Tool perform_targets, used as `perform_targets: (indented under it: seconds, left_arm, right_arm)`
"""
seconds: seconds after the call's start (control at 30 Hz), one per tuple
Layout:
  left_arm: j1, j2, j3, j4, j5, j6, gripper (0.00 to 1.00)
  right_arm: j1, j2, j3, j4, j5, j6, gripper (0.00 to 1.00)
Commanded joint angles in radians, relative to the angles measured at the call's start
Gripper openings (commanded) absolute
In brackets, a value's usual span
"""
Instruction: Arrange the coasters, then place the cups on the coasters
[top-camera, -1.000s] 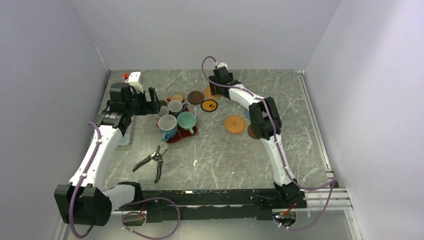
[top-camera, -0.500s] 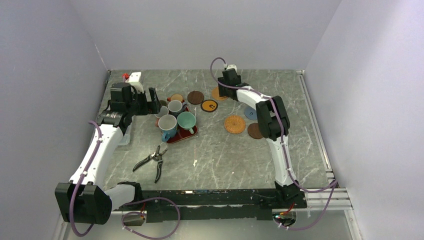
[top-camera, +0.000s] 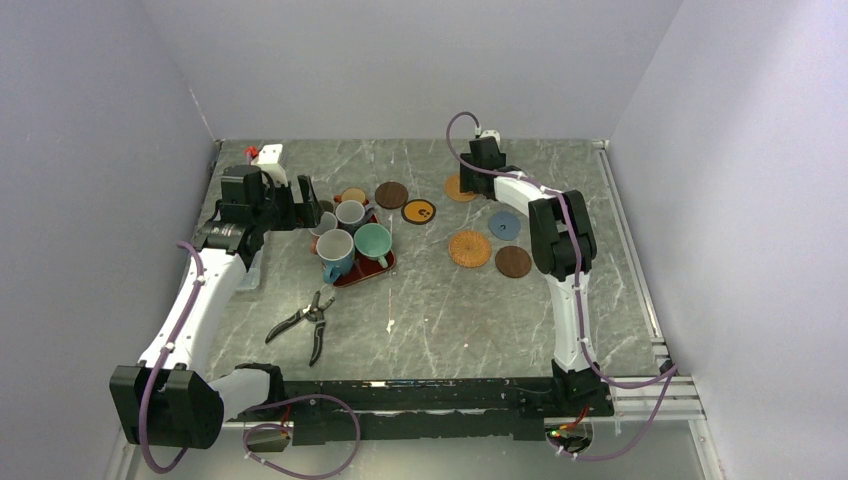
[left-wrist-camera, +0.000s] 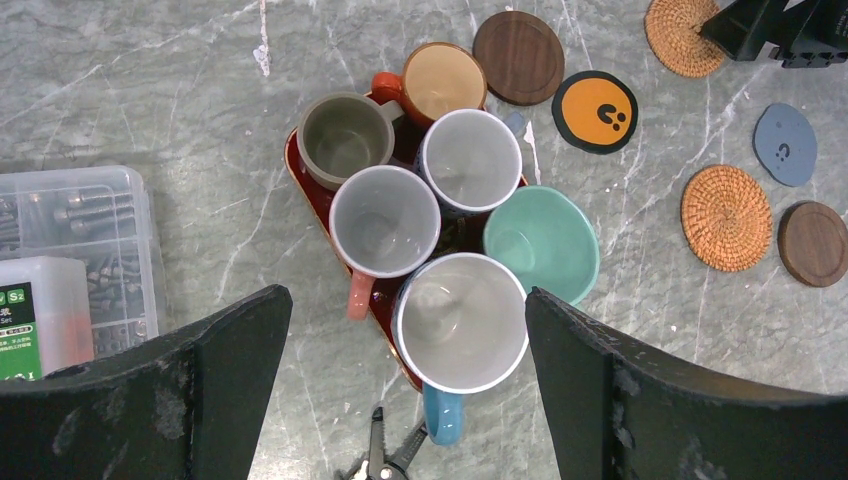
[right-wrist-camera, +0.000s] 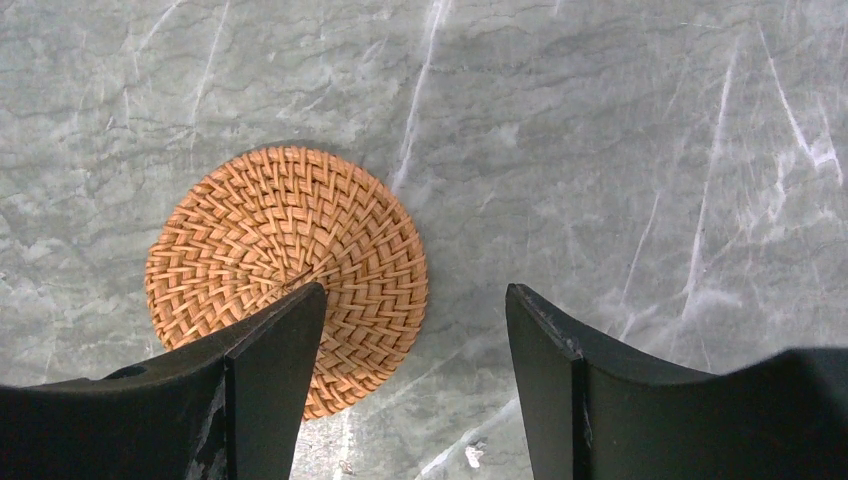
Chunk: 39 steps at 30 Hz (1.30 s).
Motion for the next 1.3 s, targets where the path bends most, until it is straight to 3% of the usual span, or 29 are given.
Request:
perform_targets:
  seconds: [0.0,0.27,0.6,0.83,1.27]
  left_arm:
    - [-0.005,-0.006,0.019,0.020,-0.010,0.020,0.94]
    - [-0.005,-0.005,0.022,0.012,-0.034,0.029,0.94]
    - [-0.005,-0.002,0.029,-0.001,-0.094,0.044,0.94]
    - [-0.004,-0.026,0.023,0.000,-0.127,0.028,0.94]
    - [-0.004,-0.205,-0.041,0.062,-0.291,0.031,0.94]
  right_arm:
    - [-0.014,0.002,-0.008,-0.069,-0.001,-0.001,0.70]
    - [-0.014,-0.052,0.008,-0.040,-0.050,-0.004,0.70]
    - [-0.014,-0.225,0.066,-0.034,-0.160,-0.068,0.91]
    - [-0.013,-0.458,-0.173,0.000,-0.247,-0.054,0.95]
    - [0.012,-0.843,-0.668,-0.113,-0.227,0.005,0.93]
